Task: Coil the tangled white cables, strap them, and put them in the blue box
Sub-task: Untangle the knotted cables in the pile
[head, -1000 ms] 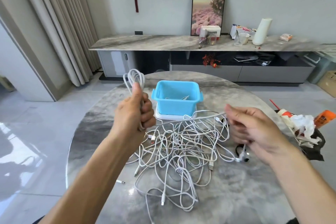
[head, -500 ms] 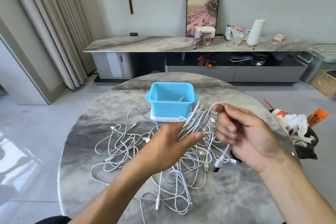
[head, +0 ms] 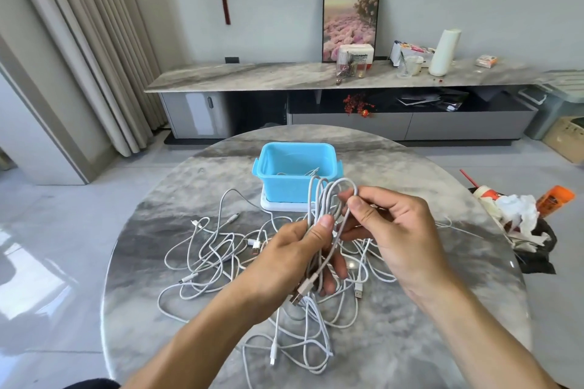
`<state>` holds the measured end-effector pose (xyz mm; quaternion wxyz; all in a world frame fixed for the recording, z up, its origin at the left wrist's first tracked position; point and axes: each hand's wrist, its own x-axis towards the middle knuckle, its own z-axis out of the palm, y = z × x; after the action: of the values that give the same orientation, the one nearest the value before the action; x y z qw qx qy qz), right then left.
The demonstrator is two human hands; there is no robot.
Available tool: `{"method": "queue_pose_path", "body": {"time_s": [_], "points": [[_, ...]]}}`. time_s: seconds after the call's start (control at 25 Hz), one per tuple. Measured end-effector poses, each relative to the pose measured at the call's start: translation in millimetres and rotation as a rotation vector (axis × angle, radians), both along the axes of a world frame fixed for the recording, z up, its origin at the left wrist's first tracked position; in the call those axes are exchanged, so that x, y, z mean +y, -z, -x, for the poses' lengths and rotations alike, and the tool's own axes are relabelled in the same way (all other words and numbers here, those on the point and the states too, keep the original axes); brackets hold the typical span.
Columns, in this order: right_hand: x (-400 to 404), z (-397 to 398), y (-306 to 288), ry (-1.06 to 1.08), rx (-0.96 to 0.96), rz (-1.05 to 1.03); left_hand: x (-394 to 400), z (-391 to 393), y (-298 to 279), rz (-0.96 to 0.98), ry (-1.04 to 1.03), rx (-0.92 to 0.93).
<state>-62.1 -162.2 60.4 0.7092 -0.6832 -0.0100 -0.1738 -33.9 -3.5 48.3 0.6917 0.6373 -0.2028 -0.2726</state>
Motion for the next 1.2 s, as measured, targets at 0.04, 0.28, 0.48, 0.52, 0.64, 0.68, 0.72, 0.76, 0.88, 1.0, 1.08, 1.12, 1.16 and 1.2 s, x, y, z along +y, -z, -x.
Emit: {"method": "queue_pose_path", "body": {"time_s": [0.04, 0.28, 0.48, 0.52, 0.64, 0.68, 0.72, 0.76, 0.88, 1.0, 1.08, 1.12, 1.16, 1.2], "points": [[2, 0, 2, 0.021, -0.022, -0.001, 0, 0, 0, -0.019, 0.002, -0.027], [7, -2, 9, 0.107, -0.046, -0.011, -1, -2, 4, -0.1, -0.018, -0.14], [17, -5, 16, 0.112, 0.11, -0.173, 1, -2, 7, -0.148, -0.037, -0.146], [17, -6, 18, 0.056, 0.184, -0.225, 0, 1, 7, -0.148, -0.015, -0.146], [10, -6, 13, -0.324, 0.275, -0.648, -3, 10, 9, -0.105, 0.059, -0.083], [5, -5, 10, -0.452, 0.248, -0.726, -4, 10, 8, -0.053, 0.073, -0.006], [3, -3, 6, -0.541, 0.22, -0.742, -3, 8, 7, -0.015, 0.089, 0.061], [3, -3, 5, -0.574, 0.207, -0.697, -1, 6, 7, 0.0, 0.101, 0.1], [9, -3, 7, -0.414, 0.26, -0.403, -2, 6, 8, -0.043, 0.098, 0.126], [13, -4, 3, -0.3, 0.258, -0.431, -8, 11, 12, 0.0, 0.117, 0.214], [12, -4, 0, -0.29, 0.238, -0.566, -12, 15, 12, 0.028, 0.14, 0.301], [12, -4, -2, -0.282, 0.238, -0.612, -15, 17, 12, 0.027, 0.145, 0.315], [13, -5, -4, -0.263, 0.256, -0.638, -18, 19, 12, 0.016, 0.146, 0.315], [15, -5, -6, -0.236, 0.287, -0.646, -20, 21, 11, 0.005, 0.149, 0.315]]}}
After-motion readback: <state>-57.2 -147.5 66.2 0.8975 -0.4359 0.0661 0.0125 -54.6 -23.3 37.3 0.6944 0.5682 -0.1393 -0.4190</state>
